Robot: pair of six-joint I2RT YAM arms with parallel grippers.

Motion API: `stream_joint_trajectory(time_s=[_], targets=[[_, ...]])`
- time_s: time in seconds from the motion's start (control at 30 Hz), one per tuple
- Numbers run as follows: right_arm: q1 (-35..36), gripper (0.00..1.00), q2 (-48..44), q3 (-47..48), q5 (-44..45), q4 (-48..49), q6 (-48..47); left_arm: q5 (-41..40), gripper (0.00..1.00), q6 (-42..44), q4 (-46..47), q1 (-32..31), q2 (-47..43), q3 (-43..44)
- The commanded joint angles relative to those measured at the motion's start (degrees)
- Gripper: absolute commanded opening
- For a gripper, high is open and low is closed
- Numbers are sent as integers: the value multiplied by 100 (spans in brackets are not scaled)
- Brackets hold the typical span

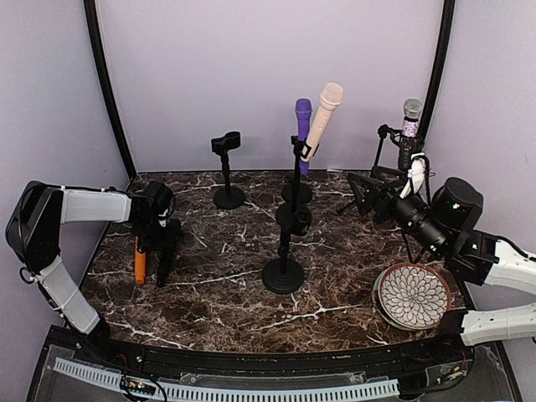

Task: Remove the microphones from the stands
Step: Place the microphone at the center of the board.

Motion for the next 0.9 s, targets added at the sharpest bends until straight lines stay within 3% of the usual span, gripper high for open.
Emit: stream_joint_trajectory(time_s=[0.0,0.37,0.63,0.7,0.87], targets=[[-48,83,-172,-119,129,170,31,-267,59,127,-101,37,-286,106],[-45,86,-437,-179,366,51,87,-350,60,136,-115,37,-952,159],[-45,90,-180,-48,648,-30,340,-69,70,292,142,37,-1959,123],[-45,90,-132,-55,643,4,424,179,72,523,318,37,-2286,85],[-67,92,-169,-239,760,219,548,1867,77,1321,1138,-133,-3169,-156]])
